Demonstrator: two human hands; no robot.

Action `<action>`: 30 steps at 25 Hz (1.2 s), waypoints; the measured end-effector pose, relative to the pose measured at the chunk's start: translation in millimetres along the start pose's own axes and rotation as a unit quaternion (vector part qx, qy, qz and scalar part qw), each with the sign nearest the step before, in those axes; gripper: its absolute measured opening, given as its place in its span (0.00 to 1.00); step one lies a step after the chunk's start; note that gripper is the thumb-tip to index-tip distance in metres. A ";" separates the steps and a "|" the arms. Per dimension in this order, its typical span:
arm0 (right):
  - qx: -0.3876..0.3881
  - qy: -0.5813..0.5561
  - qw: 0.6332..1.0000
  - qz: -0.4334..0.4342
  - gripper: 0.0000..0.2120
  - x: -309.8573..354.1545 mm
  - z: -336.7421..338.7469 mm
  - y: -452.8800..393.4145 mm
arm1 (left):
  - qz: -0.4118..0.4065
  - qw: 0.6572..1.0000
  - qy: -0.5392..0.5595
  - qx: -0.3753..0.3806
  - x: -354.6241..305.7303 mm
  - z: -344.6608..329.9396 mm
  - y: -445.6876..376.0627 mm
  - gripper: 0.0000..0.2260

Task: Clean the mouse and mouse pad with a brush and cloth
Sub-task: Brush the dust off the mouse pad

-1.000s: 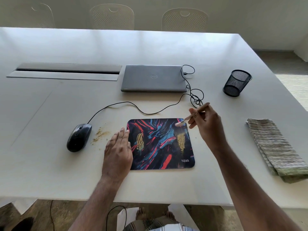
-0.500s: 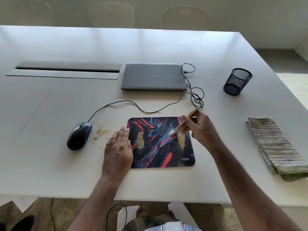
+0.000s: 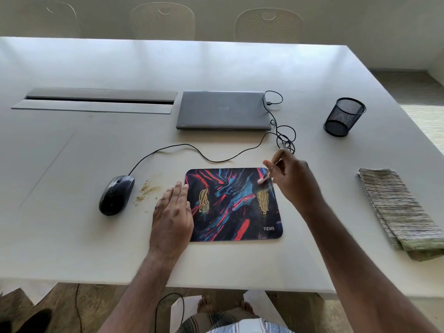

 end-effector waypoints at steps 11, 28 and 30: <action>-0.028 -0.065 0.997 -0.016 0.13 0.2 -15.1 2.6 | 0.003 1.000 -0.001 0.002 1.8 -1.8 -0.3 0.24; 0.024 -0.108 0.993 -0.040 0.12 2.8 -34.5 -5.2 | 0.001 1.000 -0.004 0.007 1.6 -2.9 -0.7 0.25; 0.013 -0.115 0.993 0.003 0.11 7.9 -32.0 -9.7 | 0.002 1.000 -0.004 0.009 2.0 -3.4 -0.8 0.25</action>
Point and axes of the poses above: each hand's wrist, its own y-axis away from the middle knuckle, its own z-axis out of the back of the hand, x = y × z, the point moved 8 cm from there along -y, towards the middle knuckle, and after that the axes turned 6 degrees about z, right-handed, at the moved point
